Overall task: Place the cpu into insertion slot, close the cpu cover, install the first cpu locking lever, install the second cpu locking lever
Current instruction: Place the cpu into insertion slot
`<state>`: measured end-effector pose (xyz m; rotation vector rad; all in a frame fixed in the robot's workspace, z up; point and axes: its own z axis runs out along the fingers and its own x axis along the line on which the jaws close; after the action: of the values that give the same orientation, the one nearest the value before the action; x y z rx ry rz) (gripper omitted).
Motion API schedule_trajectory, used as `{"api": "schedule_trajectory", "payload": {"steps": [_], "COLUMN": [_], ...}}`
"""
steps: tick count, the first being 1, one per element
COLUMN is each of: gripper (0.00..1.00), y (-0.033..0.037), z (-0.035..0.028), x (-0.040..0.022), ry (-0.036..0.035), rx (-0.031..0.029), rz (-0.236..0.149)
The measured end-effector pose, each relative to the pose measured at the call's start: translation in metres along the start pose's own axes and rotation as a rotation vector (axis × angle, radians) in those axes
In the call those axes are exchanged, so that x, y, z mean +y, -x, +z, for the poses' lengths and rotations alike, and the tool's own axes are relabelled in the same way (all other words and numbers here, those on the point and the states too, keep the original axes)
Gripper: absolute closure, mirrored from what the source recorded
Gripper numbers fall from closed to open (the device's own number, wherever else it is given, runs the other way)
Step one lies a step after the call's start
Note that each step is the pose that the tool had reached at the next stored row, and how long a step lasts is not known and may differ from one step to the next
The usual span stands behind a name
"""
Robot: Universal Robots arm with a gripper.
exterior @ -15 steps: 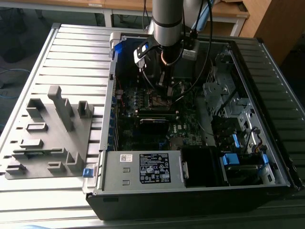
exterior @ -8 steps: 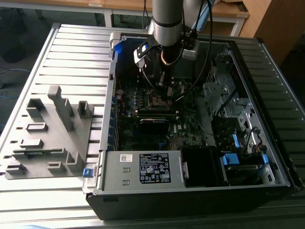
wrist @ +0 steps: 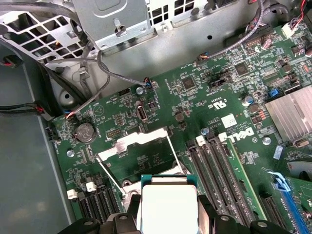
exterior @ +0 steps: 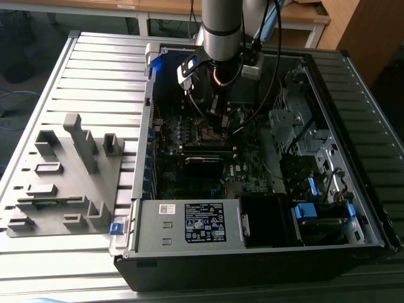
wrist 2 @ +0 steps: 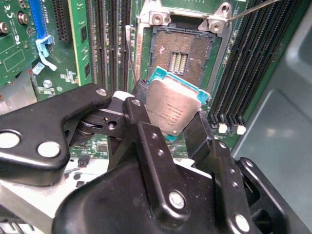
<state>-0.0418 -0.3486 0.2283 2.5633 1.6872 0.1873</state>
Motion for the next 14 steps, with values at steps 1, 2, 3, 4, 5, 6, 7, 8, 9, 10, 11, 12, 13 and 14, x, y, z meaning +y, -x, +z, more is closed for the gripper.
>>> {"api": "schedule_trajectory", "payload": {"steps": [1,2,3,4,5,6,7,8,9,10,11,12,13,14], "gripper": [0.46,0.46,0.46,0.46,0.46,0.46,0.46,0.46,0.46,0.46,0.46,0.46,0.46,0.46], "y": [0.0,0.0,0.0,0.0,0.0,0.0,0.0,0.0,0.0,0.0,0.0,0.0,0.0,0.0], "z": [0.0,0.0,0.0,0.0,0.0,0.0,0.0,0.0,0.0,0.0,0.0,0.0,0.0,0.0], "x": [0.0,0.0,0.0,0.0,0.0,0.0,0.0,0.0,0.0,0.0,0.0,0.0,0.0,0.0], "ry": [0.0003,0.0005,0.0008,0.001,0.0012,0.0015,0.0018,0.002,0.0022,0.0025,0.0027,0.003,0.0033,0.0035], "rx": [-0.0005,-0.0011,-0.0017,-0.0023,-0.0029,-0.0034,-0.004,-0.0046,-0.0052,-0.0057,-0.0063,-0.0069,-0.0074,-0.0081], "rz": [0.0,0.0,0.0,0.0,0.0,0.0,-0.001,-0.001,-0.001,-0.001,-0.001,-0.001,-0.001,-0.001]}}
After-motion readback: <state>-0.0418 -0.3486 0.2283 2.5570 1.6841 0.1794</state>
